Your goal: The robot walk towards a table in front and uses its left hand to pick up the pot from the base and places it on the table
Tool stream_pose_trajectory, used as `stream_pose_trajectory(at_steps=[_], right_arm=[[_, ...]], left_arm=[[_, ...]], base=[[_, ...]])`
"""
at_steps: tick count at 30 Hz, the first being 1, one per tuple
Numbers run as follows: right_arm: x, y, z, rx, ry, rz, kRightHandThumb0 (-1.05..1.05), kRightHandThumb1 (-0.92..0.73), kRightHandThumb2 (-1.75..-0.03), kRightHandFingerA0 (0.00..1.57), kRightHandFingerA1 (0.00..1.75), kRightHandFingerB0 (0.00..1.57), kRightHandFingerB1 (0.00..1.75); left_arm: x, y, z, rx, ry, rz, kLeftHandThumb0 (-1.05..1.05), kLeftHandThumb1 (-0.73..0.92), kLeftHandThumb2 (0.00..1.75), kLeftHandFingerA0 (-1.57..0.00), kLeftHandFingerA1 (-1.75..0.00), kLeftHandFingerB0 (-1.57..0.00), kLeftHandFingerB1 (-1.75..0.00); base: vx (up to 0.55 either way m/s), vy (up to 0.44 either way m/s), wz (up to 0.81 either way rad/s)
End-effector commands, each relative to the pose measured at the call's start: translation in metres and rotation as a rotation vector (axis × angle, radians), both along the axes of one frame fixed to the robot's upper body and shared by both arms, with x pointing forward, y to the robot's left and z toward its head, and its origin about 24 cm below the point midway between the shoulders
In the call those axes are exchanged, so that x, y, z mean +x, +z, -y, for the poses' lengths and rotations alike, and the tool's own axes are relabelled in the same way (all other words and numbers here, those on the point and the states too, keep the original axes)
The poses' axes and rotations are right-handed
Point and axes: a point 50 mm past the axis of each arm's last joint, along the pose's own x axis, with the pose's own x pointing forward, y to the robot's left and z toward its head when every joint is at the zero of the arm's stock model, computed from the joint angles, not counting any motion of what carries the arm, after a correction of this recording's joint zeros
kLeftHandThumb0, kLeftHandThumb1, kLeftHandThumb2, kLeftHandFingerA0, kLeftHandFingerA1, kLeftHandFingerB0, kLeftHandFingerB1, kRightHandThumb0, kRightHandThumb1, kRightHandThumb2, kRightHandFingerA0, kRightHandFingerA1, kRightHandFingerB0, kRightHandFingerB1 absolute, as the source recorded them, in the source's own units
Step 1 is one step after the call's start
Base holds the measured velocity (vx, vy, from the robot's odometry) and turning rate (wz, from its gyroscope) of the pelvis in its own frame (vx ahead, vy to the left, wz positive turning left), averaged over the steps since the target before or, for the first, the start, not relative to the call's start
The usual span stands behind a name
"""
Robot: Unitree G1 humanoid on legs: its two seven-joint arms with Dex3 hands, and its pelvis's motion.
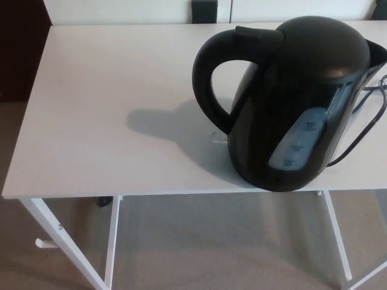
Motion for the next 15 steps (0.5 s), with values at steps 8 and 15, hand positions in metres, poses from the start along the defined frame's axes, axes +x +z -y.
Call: stream_pose_trajectory(at_steps=[8, 15], right_arm=[[0.008, -0.001, -0.005, -0.016, 0.015, 0.0, -0.28, 0.19, -0.66, 1.01, 0.89, 0.9, 0.84], [0.007, -0.004, -0.009, -0.009, 0.034, -0.003, -0.28, 0.17, -0.66, 0.99, 0.88, 0.88, 0.83]], left_arm=[[0.073, 0.026, 0.127, 0.09, -0.193, -0.205, -0.26, 0.33, 0.86, 0.0, -0.49, 0.0, -0.48], [0.083, 0.029, 0.148, 0.107, -0.2, -0.226, -0.27, 0.31, 0.85, 0.0, -0.49, 0.0, -0.48]], base=[[0.0, 0.0, 0.0], [0.0, 0.0, 0.0]])
